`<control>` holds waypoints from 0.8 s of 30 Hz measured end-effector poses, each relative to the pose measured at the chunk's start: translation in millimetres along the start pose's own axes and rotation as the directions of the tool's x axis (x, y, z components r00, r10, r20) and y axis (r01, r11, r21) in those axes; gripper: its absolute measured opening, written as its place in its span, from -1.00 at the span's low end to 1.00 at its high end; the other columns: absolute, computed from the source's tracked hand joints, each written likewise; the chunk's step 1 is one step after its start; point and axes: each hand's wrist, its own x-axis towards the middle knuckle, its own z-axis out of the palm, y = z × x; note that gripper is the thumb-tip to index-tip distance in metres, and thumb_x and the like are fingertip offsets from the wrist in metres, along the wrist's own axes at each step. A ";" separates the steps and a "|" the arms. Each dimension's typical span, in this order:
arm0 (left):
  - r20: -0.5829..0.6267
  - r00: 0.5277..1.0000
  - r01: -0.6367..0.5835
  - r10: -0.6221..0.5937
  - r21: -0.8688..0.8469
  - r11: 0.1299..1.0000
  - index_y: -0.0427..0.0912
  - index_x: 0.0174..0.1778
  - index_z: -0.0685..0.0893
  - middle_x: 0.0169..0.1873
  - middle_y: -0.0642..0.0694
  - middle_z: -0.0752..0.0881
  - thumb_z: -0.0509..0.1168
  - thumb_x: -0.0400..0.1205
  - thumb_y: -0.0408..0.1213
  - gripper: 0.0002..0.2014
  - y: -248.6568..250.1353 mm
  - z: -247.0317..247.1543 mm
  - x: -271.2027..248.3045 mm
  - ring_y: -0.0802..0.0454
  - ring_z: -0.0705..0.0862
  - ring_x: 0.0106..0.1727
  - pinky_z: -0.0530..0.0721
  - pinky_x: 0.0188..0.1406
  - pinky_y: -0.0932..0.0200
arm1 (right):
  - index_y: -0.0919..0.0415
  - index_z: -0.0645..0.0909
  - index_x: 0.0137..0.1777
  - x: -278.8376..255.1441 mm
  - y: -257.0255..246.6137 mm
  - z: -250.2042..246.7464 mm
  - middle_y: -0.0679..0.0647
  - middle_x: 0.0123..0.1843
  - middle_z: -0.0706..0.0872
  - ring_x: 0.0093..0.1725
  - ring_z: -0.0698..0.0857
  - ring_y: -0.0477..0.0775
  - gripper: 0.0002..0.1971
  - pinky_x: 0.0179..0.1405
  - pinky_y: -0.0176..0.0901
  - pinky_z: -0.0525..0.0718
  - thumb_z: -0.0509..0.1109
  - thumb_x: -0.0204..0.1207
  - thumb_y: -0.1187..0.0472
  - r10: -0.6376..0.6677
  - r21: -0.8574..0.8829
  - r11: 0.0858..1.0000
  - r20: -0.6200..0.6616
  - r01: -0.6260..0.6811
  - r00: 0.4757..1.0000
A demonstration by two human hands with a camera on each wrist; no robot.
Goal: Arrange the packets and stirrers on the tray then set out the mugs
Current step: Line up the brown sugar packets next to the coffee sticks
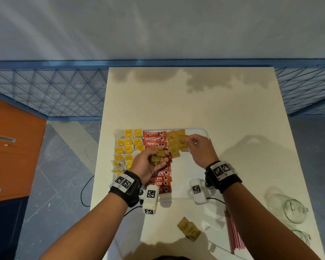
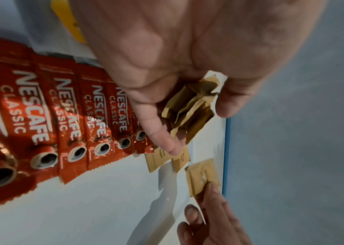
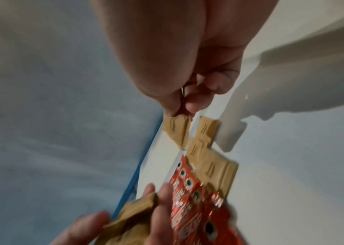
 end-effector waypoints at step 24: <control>0.001 0.995 0.101 -0.101 -0.115 0.988 -0.39 0.41 0.58 0.27 -0.44 0.72 -0.03 0.74 -0.38 -0.59 4.6 -2.9 -2.2 -0.36 0.76 0.15 0.77 0.14 -0.08 | 0.08 0.65 0.40 14.2 14.3 16.2 0.04 0.14 0.85 0.17 0.78 0.12 -0.66 0.16 -0.07 0.68 0.32 0.72 -0.02 0.126 -0.298 0.945 -0.042 -0.133 0.991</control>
